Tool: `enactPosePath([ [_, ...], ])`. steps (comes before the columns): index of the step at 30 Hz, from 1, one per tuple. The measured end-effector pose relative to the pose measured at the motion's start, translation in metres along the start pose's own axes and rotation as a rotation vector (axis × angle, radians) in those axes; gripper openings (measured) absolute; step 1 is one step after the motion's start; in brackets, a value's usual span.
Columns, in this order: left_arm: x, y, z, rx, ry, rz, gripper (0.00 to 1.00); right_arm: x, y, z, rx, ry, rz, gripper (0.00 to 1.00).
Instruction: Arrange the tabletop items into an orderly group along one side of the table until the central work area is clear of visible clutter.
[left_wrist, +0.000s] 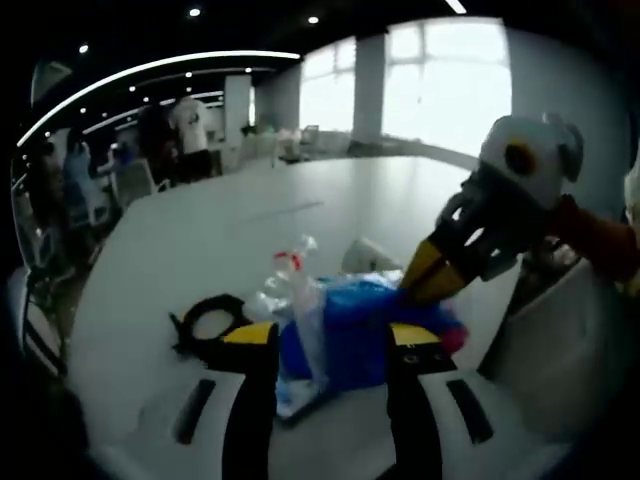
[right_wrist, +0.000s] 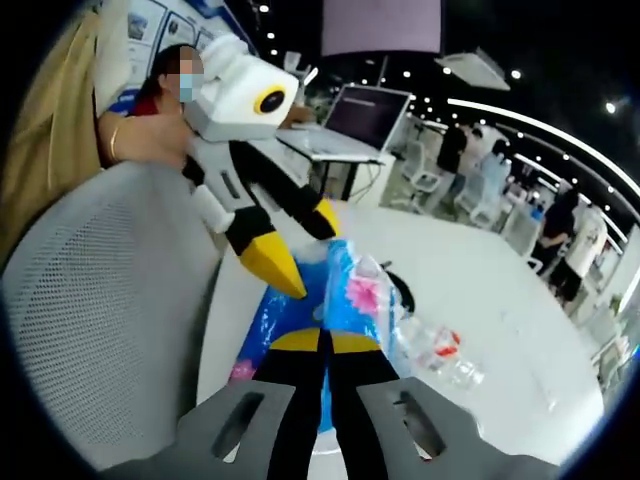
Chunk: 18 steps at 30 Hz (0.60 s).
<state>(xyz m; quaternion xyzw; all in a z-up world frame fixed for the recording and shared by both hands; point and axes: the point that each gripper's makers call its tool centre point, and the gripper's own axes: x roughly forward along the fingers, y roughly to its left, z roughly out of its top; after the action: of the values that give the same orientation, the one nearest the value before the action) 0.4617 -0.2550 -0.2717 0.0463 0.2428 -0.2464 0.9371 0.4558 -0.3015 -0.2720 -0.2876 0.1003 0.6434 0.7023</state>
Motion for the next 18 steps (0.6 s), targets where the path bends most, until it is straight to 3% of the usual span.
enactPosePath([
  [5,0.0016,-0.0037,-0.0061,0.006,0.034,-0.019,0.30,0.0001,0.0013,-0.0013,0.004,0.005,0.007,0.01],
  [13,0.0004,0.0020,-0.0086,0.024,0.047,0.015,0.15,0.0016,0.0054,-0.0017,0.027,-0.001,0.032,0.01],
  [18,-0.0009,0.0059,-0.0077,-0.051,0.030,0.016,0.09,0.0018,0.0058,-0.0033,0.027,0.006,0.032,0.01],
])
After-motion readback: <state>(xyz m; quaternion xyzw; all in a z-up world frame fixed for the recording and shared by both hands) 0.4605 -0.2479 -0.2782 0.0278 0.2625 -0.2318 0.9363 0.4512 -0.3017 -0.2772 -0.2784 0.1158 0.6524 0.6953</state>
